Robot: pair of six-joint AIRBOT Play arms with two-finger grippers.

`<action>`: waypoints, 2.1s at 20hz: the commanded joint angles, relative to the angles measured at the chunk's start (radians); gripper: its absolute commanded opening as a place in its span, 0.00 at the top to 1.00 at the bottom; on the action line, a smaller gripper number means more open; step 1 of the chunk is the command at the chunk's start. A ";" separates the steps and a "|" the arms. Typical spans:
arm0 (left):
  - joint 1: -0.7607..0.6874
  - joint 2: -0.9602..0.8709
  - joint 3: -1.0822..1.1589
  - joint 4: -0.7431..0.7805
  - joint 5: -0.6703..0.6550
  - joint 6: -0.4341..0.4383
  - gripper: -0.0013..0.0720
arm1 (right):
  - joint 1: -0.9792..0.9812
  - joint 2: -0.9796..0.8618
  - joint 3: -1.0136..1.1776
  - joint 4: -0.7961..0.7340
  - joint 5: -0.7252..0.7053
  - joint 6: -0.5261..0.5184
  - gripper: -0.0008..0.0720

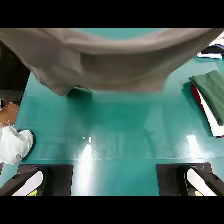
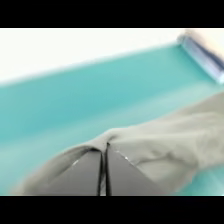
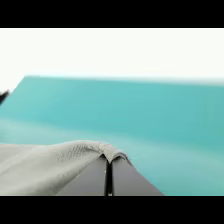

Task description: Fold the shirts.

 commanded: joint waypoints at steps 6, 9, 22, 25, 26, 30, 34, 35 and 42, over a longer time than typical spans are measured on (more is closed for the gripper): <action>0.000 0.181 0.126 -0.095 0.249 -0.005 0.94 | 0.001 0.098 0.338 -0.505 0.175 0.253 0.97; 0.000 0.178 0.035 -0.020 0.221 -0.005 0.94 | 0.001 -0.013 0.413 -0.555 0.371 0.280 0.98; -0.005 -0.263 -0.728 -0.023 0.033 0.090 0.94 | 0.057 -0.589 0.013 -0.552 0.620 0.298 0.98; -0.034 -0.367 -0.732 -0.028 0.137 0.161 0.94 | 0.092 -0.669 0.009 -0.553 0.479 0.295 0.98; -0.047 -0.391 -0.732 -0.028 0.201 0.182 0.94 | 0.108 -0.686 0.009 -0.553 0.416 0.295 0.98; -0.065 -0.434 -0.731 -0.040 0.465 0.179 0.94 | 0.163 -0.718 0.009 -0.554 0.207 0.295 0.98; -0.065 -0.434 -0.731 -0.040 0.631 0.182 0.94 | 0.205 -0.719 0.009 -0.554 0.031 0.295 0.98; -0.065 -0.436 -0.731 -0.038 0.630 0.201 0.94 | 0.208 -0.720 0.009 -0.555 0.017 0.295 0.98; -0.065 -0.468 -0.732 0.209 0.254 0.232 0.94 | 0.221 -0.771 0.008 -0.556 0.272 0.294 0.98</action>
